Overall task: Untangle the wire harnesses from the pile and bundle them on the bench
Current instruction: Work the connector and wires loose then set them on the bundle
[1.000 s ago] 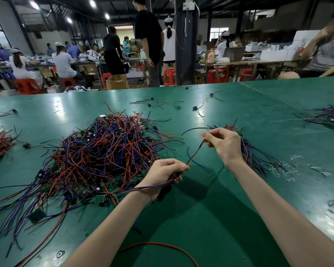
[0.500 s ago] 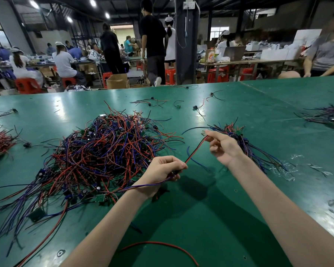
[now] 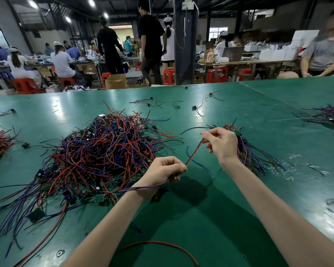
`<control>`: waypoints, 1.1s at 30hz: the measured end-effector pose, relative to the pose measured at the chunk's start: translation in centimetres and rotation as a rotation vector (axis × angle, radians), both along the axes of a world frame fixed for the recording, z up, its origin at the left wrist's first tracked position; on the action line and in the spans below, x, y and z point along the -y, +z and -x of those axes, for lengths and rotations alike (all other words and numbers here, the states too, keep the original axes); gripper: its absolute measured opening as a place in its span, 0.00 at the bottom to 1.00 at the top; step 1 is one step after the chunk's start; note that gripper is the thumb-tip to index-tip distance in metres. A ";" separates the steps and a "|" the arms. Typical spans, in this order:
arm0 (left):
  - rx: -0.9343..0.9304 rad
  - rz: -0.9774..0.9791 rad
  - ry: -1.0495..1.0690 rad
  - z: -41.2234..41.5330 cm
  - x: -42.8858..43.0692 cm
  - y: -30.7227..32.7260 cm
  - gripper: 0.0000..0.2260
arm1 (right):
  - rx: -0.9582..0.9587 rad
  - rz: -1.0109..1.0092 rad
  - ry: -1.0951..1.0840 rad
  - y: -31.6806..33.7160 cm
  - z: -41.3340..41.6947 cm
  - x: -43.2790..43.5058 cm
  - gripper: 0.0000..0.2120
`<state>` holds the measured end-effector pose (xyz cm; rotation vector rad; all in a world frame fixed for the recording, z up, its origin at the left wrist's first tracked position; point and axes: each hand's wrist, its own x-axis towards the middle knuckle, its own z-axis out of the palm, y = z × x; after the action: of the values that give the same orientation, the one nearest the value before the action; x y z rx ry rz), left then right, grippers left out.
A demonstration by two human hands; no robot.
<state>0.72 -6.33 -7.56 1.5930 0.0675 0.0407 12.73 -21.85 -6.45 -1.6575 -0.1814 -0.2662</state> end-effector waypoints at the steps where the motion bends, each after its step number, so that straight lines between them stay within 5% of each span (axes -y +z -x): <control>1: 0.001 0.006 0.003 0.0 -0.1 0.0 0.10 | -0.151 -0.175 0.036 0.2 -0.1 0.0 0.08; 3: 0.005 0.014 0.005 0.0 -0.2 0.2 0.10 | -0.489 -0.515 0.152 0.5 0.0 0.0 0.08; 5: 0.002 0.003 -0.009 0.0 -0.1 0.2 0.10 | -0.645 -0.624 0.228 0.3 -0.1 0.1 0.09; 12: 0.044 0.007 0.095 0.2 -0.2 0.6 0.11 | -0.563 -0.567 0.200 0.7 1.2 -0.9 0.12; 16: 0.112 0.099 0.310 -0.1 -0.4 1.1 0.09 | -0.615 -0.361 0.411 0.8 3.5 -2.5 0.21; 21: 0.182 0.137 0.494 -0.1 -0.9 1.4 0.10 | -0.624 -0.061 0.810 0.3 7.3 -4.8 0.12; 28: 0.199 0.141 0.528 0.0 -1.1 1.2 0.08 | -0.621 -0.273 0.873 -0.8 9.0 -5.9 0.06; 33: 0.202 0.108 0.515 0.0 -1.4 1.3 0.06 | -0.573 -0.221 0.770 -0.8 8.7 -5.8 0.07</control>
<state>0.76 -4.93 -6.30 1.4208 0.3152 0.5882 4.01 -16.09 -7.20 -1.2750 -0.3233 0.7379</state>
